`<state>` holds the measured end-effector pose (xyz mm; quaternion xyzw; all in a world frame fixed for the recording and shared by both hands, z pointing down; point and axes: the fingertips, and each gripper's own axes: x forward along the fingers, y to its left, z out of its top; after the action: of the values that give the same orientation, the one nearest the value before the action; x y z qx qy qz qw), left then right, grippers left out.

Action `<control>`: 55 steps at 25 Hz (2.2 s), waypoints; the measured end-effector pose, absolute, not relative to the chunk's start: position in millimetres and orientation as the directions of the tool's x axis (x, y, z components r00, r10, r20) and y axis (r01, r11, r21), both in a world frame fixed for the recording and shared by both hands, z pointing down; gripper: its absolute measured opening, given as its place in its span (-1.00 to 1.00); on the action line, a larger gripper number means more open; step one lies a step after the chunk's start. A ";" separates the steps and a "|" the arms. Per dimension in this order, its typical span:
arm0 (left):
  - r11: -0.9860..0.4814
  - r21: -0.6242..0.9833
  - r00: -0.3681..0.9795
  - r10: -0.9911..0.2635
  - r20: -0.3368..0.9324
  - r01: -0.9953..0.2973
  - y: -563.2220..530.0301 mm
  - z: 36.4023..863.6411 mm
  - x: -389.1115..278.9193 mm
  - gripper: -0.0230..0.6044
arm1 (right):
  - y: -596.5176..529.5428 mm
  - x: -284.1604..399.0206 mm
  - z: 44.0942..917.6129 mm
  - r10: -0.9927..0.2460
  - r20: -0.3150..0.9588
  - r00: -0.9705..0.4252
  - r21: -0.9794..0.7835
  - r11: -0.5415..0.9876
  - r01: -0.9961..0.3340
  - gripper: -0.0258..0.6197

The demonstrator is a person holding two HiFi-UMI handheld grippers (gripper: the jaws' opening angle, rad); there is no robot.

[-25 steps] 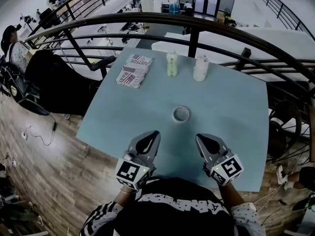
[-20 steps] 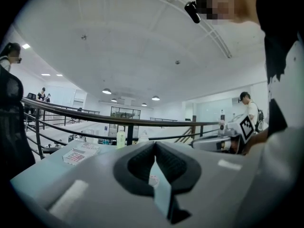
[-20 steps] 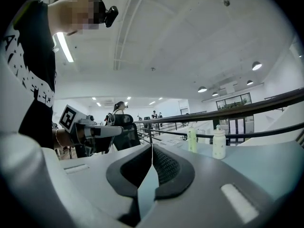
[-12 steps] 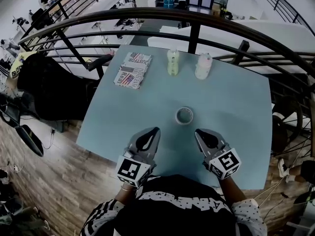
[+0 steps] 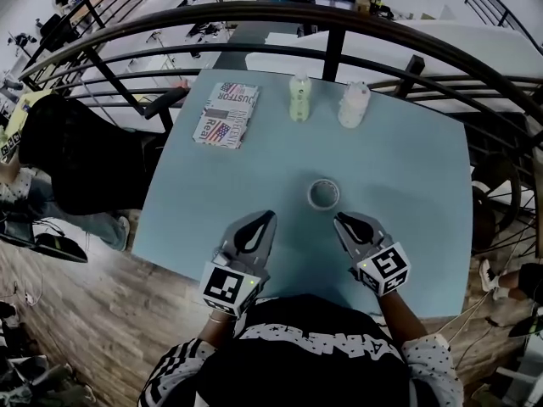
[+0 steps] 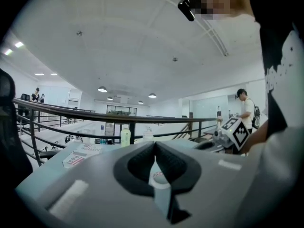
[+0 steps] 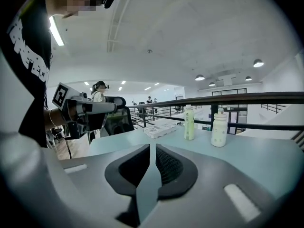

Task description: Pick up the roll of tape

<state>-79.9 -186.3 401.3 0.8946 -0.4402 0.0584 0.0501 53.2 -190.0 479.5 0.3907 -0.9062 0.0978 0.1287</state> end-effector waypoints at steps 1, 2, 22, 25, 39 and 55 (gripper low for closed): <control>-0.608 0.044 0.607 -0.780 0.150 -0.792 -188.3 402.3 -81.8 -0.93 | -192.3 51.6 483.2 -0.682 0.320 -0.658 -0.073 0.674 -0.735 -0.84; -0.610 0.047 0.609 -0.779 0.148 -0.791 -190.4 403.3 -83.8 -0.93 | -194.6 49.9 487.3 -0.681 0.332 -0.653 -0.068 0.673 -0.736 -0.84; -0.621 0.113 0.631 -0.760 0.156 -0.776 -215.4 431.5 -114.1 -0.93 | -234.1 20.4 566.9 -0.593 0.573 -0.566 0.035 0.707 -0.706 -0.67; -0.617 0.123 0.629 -0.760 0.160 -0.777 -217.8 436.8 -117.1 -0.93 | -238.9 18.5 581.5 -0.571 0.612 -0.547 0.046 0.716 -0.697 -0.63; -0.583 0.143 0.601 -0.778 0.183 -0.800 -231.7 452.7 -130.4 -0.93 | -255.1 15.0 634.5 -0.472 0.746 -0.470 0.105 0.780 -0.616 -0.56; -0.567 0.144 0.585 -0.787 0.196 -0.811 -241.4 455.7 -139.2 -0.93 | -263.7 11.8 651.4 -0.424 0.797 -0.429 0.136 0.819 -0.557 -0.64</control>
<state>-139.2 -241.4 455.7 0.8835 -0.4522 0.0547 0.1096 11.8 -263.7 651.4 0.2913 -0.8421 0.0738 0.4478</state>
